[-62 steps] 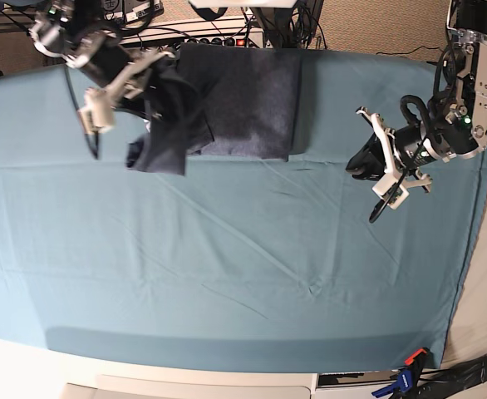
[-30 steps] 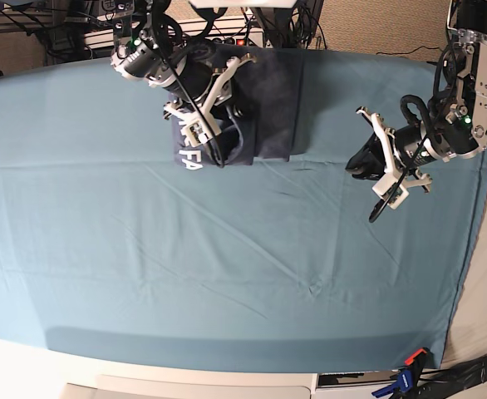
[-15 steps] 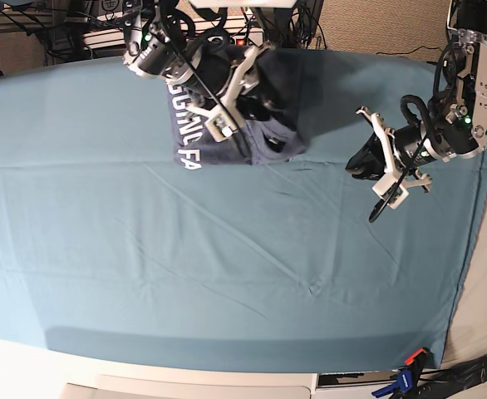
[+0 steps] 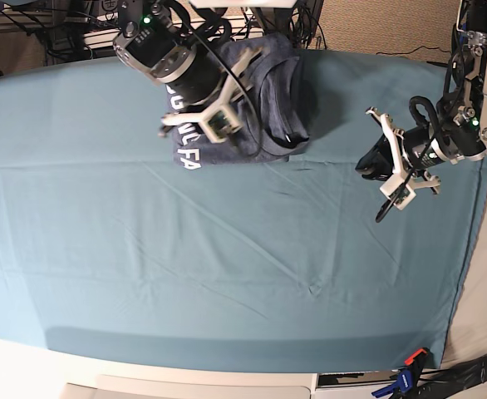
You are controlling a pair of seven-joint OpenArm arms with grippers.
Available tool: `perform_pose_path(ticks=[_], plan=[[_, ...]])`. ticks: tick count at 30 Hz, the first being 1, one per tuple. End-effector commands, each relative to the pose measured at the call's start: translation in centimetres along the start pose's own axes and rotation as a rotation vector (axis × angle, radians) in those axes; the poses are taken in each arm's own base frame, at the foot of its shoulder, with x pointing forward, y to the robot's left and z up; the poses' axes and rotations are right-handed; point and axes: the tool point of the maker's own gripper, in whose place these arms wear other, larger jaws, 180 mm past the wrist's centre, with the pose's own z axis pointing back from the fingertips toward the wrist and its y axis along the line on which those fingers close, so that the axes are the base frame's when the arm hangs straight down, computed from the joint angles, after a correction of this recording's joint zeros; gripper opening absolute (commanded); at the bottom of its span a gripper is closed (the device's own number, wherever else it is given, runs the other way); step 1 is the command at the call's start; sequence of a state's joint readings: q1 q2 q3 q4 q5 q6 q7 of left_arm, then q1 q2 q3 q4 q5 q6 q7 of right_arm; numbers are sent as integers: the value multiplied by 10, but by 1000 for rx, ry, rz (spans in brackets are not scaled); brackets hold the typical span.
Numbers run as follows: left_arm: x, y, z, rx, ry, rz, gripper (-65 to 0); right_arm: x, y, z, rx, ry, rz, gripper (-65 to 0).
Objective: Fold the T-shirt properly
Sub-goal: 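Lift the collar end with the right gripper and fold it over the stack, then release the folded end with the right gripper and raise both grippers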
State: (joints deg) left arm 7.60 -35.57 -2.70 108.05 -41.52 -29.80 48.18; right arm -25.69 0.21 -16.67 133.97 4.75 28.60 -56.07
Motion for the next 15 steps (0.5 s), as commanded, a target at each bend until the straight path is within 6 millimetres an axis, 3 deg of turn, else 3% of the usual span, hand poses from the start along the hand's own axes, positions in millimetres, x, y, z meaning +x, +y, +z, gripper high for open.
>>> perform_pose_path(ticks=[1,5,10,15], plan=[[13,2,6,-3,-38,-14,-585,9,-4,3,-20,-40,11,-461],[16,-5,6,-44,-50,19,-585,-3,-32,7,-165,24,52,-487],[23,-14,8,-63,-70,5,-585,-12,-55,14,-279,74,102,-650],[27,-33,14,-89,-84,-29,-585,-16,-80,23,-416,108,124,-650]])
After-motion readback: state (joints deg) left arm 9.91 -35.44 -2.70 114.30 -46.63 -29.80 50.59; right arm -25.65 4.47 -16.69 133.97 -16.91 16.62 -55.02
